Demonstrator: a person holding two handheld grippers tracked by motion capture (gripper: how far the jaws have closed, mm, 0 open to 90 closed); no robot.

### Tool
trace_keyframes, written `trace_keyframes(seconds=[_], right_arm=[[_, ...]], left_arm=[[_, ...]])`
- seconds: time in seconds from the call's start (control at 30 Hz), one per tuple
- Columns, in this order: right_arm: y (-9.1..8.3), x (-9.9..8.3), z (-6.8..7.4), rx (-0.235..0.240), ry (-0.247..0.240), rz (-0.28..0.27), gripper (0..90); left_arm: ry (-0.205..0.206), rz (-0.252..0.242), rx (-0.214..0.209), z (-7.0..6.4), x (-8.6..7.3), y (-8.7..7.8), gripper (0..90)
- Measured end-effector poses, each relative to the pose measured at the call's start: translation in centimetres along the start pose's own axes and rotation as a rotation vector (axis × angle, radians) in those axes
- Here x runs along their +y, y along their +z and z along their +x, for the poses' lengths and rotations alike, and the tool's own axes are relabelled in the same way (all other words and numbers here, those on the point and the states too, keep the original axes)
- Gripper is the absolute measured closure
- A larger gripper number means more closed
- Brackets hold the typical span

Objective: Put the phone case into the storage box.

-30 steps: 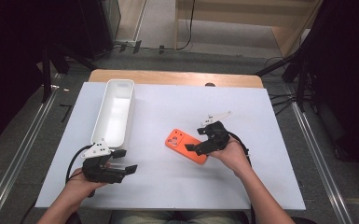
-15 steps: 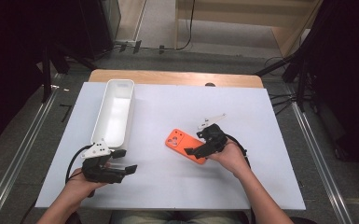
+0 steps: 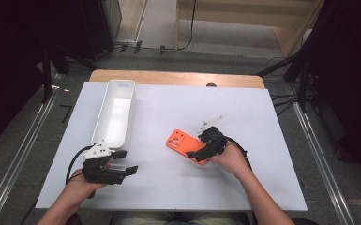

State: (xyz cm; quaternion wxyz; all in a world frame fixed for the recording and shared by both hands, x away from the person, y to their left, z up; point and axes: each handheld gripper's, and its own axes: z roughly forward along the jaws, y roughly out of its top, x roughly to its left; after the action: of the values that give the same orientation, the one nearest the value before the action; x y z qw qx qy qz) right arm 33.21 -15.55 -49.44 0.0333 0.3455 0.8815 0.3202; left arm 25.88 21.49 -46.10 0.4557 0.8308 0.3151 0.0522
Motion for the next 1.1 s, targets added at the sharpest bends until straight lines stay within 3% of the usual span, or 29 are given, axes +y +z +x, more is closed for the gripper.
trace_keyframes(seconds=[0.5,0.67,0.87,1.1], right_arm=[[1.1,-0.2,0.4,-0.035,-0.030,0.055,9.6],[1.2,-0.3,0.7,-0.052,-0.040,0.055,9.8],[1.3,-0.3,1.1,-0.099,-0.094,0.071,13.0],[1.4,-0.3,1.3,-0.115,-0.096,0.070,12.9]], left_arm=[[-0.001,-0.002,0.002,0.0,0.0,0.1,24.1],[0.001,0.001,0.002,0.0,0.0,0.1,24.1],[0.000,0.003,0.005,0.0,0.0,0.1,24.1],[0.000,0.006,0.005,0.0,0.0,0.1,24.1]])
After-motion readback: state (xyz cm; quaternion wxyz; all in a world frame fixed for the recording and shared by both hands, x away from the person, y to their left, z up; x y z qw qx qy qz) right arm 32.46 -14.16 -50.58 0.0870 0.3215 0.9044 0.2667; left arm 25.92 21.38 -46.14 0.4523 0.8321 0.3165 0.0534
